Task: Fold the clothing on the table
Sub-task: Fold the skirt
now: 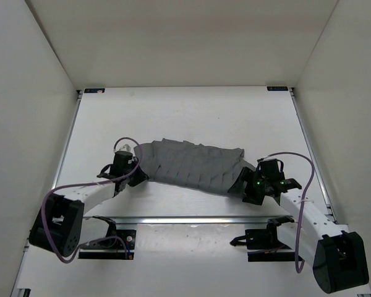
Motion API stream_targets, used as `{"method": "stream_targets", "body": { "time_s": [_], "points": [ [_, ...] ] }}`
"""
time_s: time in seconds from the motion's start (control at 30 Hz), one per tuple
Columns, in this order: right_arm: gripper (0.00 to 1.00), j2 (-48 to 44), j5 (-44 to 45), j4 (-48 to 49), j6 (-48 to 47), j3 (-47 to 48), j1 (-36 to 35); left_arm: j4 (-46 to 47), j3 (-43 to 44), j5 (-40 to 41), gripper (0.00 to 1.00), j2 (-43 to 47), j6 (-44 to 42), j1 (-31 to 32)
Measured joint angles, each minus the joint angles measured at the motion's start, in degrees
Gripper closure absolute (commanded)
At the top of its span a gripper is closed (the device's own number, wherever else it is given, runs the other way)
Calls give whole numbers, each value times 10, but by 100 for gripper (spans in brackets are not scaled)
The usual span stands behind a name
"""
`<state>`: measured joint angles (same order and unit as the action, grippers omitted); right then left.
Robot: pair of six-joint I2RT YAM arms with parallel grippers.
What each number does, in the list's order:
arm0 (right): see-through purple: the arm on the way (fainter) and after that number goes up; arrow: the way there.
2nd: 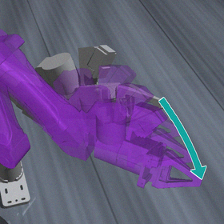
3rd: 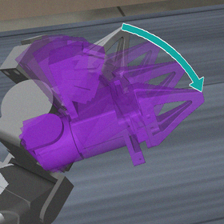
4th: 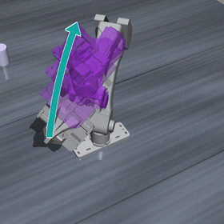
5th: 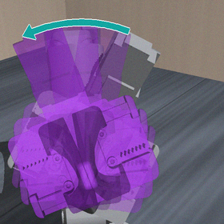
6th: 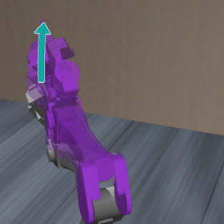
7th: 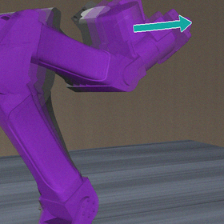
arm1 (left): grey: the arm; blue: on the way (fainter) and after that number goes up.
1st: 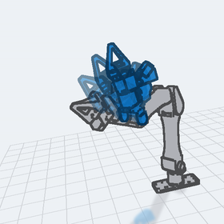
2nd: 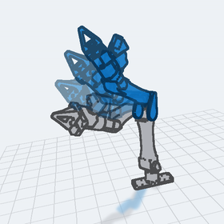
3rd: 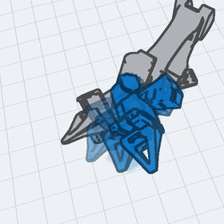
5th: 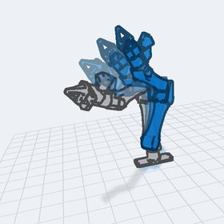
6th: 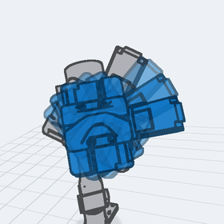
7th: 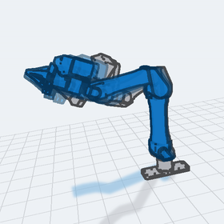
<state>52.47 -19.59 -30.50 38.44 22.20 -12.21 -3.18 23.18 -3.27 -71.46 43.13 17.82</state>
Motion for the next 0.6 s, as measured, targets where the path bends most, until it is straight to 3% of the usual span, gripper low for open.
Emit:
{"method": "stream_targets", "body": {
  "time_s": [0.13,0.2,0.23,0.27,0.43,0.6],
  "points": [
    [34,-4,-9,33,15,-13,-1,-4,-21,-6,100,30,5,-2],
    [54,-4,-9,53,20,-21,7,-10,-25,-7,100,39,4,-5],
    [85,-4,-8,65,22,-28,14,-11,-30,-8,100,46,4,-7],
    [100,-4,-9,75,22,-36,25,-12,-34,-9,100,53,5,-9],
    [100,33,-9,97,21,-32,68,-10,-42,-12,100,61,8,-6],
    [100,111,-3,75,-32,94,121,2,-7,-15,100,9,13,10]
  ]
}}
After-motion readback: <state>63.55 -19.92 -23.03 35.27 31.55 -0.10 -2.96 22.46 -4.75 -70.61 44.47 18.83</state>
